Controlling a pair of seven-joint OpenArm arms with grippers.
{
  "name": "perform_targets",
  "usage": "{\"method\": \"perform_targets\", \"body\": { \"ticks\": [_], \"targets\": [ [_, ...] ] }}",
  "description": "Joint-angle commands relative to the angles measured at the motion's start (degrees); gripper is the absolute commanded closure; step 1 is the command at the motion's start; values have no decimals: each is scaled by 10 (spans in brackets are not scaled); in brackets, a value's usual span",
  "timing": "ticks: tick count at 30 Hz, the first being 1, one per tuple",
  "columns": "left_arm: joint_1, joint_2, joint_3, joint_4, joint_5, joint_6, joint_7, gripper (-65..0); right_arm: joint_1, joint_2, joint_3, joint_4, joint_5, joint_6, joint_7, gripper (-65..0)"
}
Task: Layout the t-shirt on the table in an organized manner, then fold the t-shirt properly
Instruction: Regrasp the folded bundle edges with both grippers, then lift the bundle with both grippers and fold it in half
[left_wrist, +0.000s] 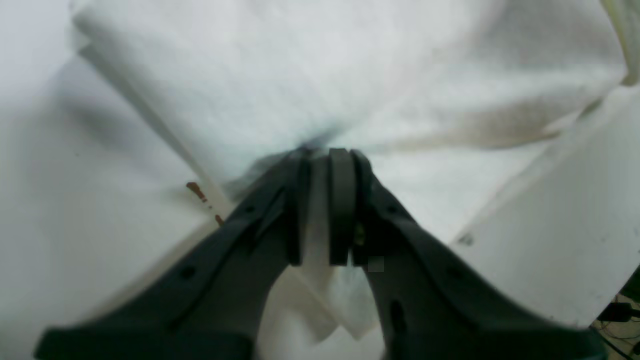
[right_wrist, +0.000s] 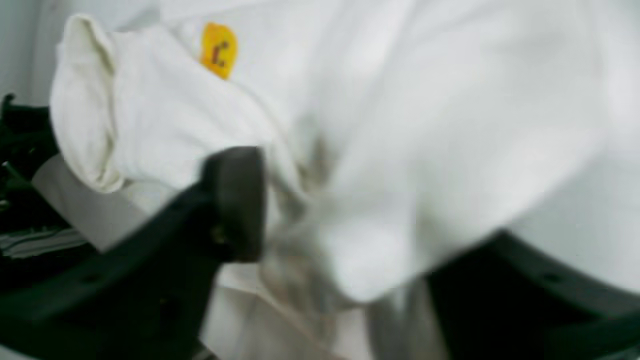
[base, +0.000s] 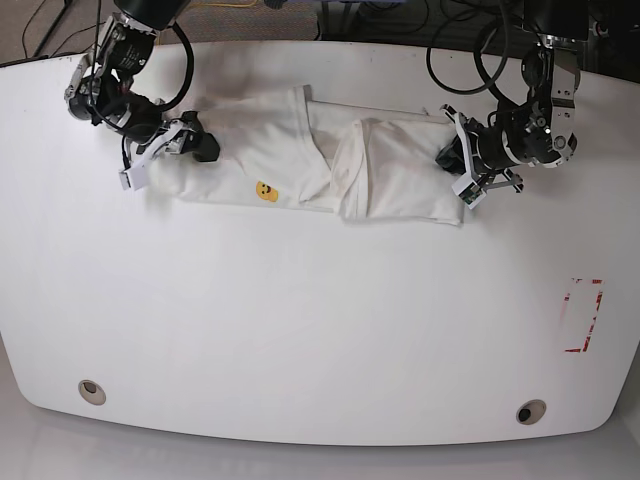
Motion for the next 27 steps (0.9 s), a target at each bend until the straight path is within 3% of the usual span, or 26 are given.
{"method": "perform_targets", "body": {
  "ticks": [1, 2, 5, 10, 20, 27],
  "targets": [
    [10, -2, 2, -6, 33, -1, 46, -56, 8, 12, -1, 28, 19, 1, 11, -165],
    [9, 3, 2, -8, 33, -1, 46, -56, 10, 18, -1, 40, 19, 1, 11, -95],
    [7, 16, 1, -28, 33, -1, 48, -56, 9, 23, -12, 65, 19, 1, 12, -13],
    [1, 23, 2, -72, 32, -1, 45, -56, 9, 31, -38, 113, 18, 1, 16, -17],
    [-22, 71, 5, -107, 35, -1, 45, -57, 9, 30, -113, 199, 19, 1, 21, -16],
    [-22, 102, 39, -97, 88, -1, 45, -57, 24, 27, -203, 229, 19, 1, 22, -16]
  ]
}}
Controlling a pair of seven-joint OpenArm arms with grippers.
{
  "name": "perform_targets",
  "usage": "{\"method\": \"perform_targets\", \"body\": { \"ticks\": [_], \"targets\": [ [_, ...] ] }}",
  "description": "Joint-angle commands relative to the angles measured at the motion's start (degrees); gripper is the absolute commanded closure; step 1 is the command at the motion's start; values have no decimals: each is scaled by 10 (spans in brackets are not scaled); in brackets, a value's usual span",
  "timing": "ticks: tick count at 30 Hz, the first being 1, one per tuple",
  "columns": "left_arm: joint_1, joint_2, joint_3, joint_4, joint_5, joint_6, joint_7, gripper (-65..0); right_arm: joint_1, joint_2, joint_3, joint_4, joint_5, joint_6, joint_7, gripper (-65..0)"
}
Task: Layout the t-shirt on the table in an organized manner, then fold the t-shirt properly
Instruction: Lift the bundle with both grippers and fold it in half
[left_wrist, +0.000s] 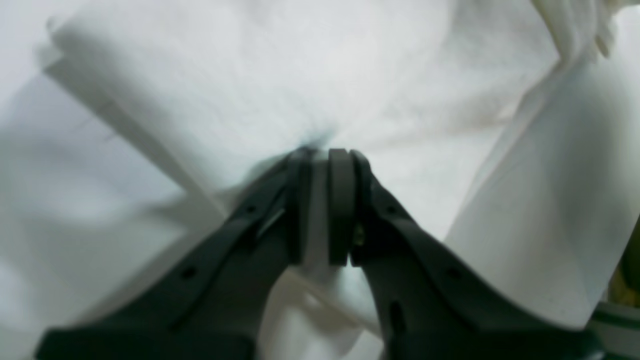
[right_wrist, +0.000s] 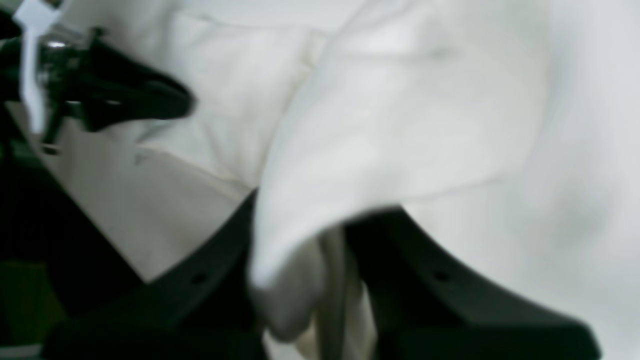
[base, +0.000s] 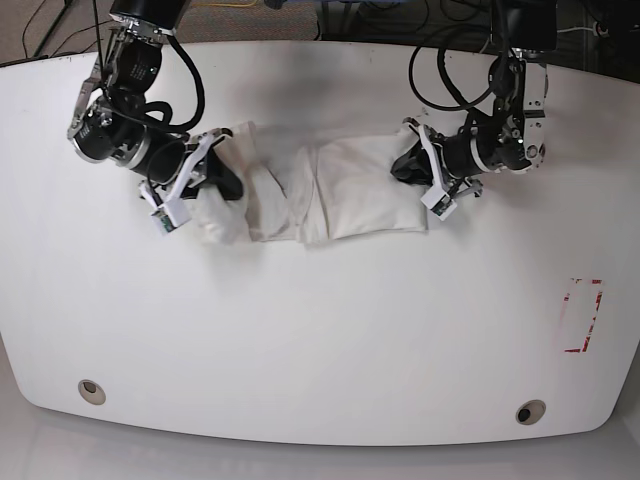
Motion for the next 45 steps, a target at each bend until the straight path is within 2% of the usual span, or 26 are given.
{"method": "perform_targets", "body": {
  "ticks": [1, 10, 26, 28, 30, 34, 38, 41, 45],
  "targets": [
    [17, 11, 28, -11, 107, 10, 94, -57, 20, -2, -30, 15, 18, 1, 14, -16],
    [20, 24, 55, -10, 133, 10, 94, -57, 39, -41, -66, 15, 17, 1, 14, -17],
    [20, 23, 55, 24, 134, 10, 95, -57, 47, -43, -117, 13, 15, 1, 43, -30],
    [20, 22, 55, 24, 134, 10, 95, -57, 47, -43, -118, 13, 7, 1, 43, -67],
    [19, 22, 55, 24, 134, 10, 95, -57, 47, -43, -119, 13, -3, 1, 43, -130],
    [18, 22, 55, 24, 134, 10, 95, -57, 47, -43, -131, 14, -27, 1, 44, -295],
    [18, 22, 55, 24, 132, 10, 95, -57, 47, -42, -155, 15, -40, 1, 45, -419],
    [18, 22, 54, 24, 132, 10, 95, -58, 47, -41, -173, 15, -42, 1, 45, -458],
    [18, 22, 54, 25, 132, 10, 95, -61, 47, -38, -191, 17, -38, 1, 45, -457]
  ]
}}
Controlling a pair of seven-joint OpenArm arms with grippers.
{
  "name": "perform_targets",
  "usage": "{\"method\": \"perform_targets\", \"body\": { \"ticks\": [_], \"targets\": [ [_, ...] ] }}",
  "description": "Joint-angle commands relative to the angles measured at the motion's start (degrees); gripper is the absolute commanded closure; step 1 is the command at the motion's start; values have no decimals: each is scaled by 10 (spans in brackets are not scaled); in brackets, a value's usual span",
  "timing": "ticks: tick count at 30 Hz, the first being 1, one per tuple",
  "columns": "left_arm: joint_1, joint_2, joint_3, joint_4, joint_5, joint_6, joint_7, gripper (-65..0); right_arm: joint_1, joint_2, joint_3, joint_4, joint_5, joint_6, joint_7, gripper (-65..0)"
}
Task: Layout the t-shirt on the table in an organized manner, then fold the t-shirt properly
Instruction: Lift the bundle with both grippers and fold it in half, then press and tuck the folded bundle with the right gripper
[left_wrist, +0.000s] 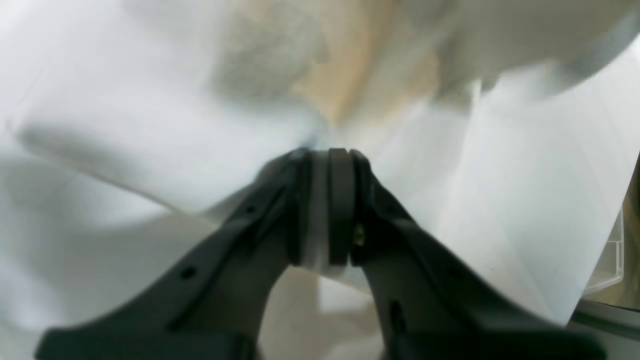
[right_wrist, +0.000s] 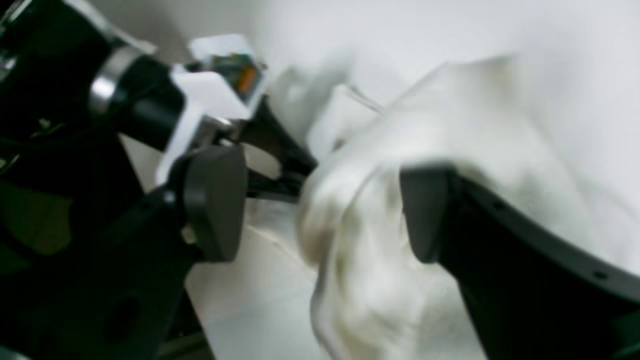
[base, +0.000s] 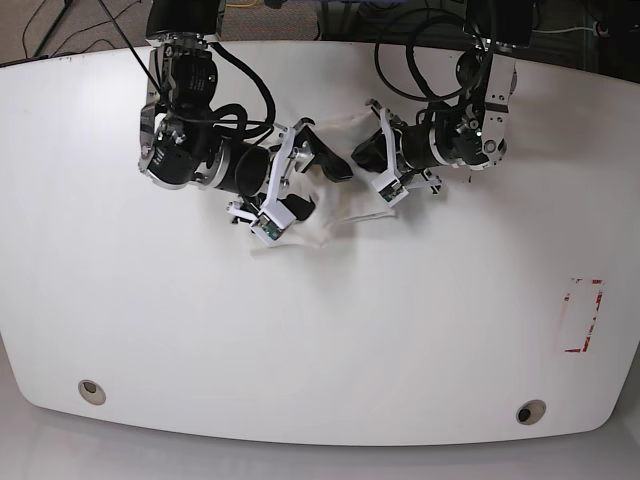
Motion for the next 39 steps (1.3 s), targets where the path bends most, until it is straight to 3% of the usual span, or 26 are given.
{"method": "perform_targets", "body": {
  "ticks": [1, 14, 22, 26, 32, 39],
  "targets": [
    [10, -10, 0, -7, 74, 10, 86, -61, 9, 4, -7, 13, 15, 1, 17, -457],
    [-1, -9, -13, -7, 45, 10, 86, -88, 7, 11, -33, 13, 12, 1, 17, -434],
    [-13, -11, -54, 19, -32, 10, 90, -301, 7, 44, -13, 13, 14, 1, 17, -393],
    [-13, -12, -69, 50, -51, 10, 98, -376, 7, 59, -6, 13, 14, 1, 18, -385],
    [-13, -29, -99, 102, -103, 10, 137, -382, 5, 69, 2, 13, 14, 1, 18, -385],
    [-2, -50, -135, 144, -196, 10, 144, -390, -4, 65, 2, 13, 14, 1, 18, -385]
  ]
}}
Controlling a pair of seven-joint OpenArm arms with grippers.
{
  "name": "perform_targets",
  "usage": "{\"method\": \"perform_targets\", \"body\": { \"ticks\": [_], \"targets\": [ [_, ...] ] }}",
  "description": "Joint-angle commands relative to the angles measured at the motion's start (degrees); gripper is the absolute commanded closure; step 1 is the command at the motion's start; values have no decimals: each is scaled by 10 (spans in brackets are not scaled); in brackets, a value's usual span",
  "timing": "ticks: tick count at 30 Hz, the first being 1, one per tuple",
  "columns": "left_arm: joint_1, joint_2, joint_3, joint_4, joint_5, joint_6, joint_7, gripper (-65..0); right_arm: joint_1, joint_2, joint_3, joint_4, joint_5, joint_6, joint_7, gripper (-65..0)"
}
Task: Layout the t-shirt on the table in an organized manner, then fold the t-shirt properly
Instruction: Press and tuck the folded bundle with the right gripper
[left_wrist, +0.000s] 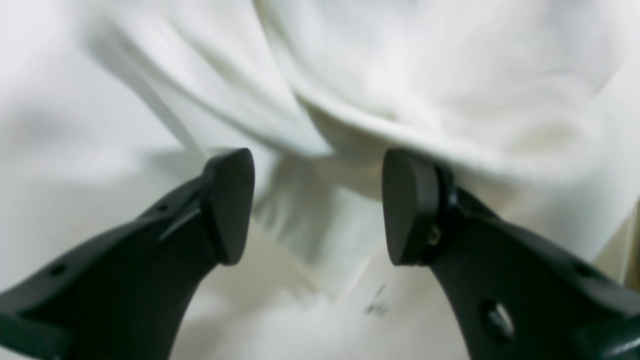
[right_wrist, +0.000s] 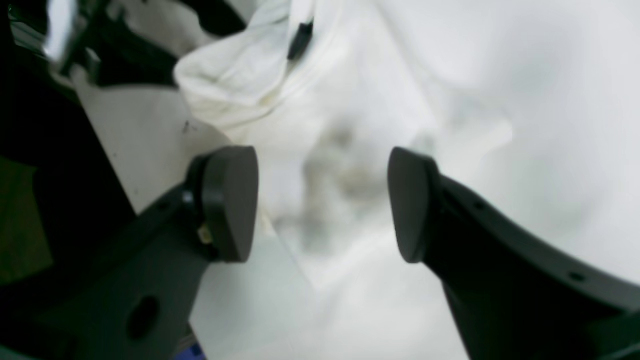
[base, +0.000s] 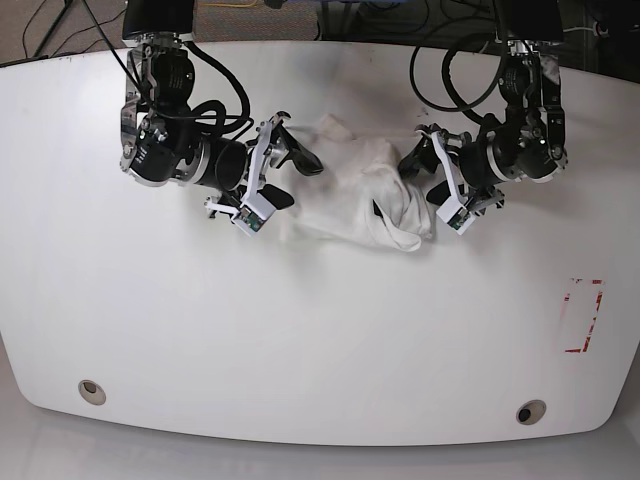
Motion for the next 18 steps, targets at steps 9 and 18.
{"method": "perform_targets", "body": {
  "ticks": [9, 18],
  "targets": [
    [21, -50, -60, 68, -136, -2, -9, -426, 5, -13, 1, 11, 12, 1, 15, -385],
    [39, -149, -278, 72, -248, -2, -9, -422, 1, -36, -3, 9, 8, 1, 15, -385]
  ]
}}
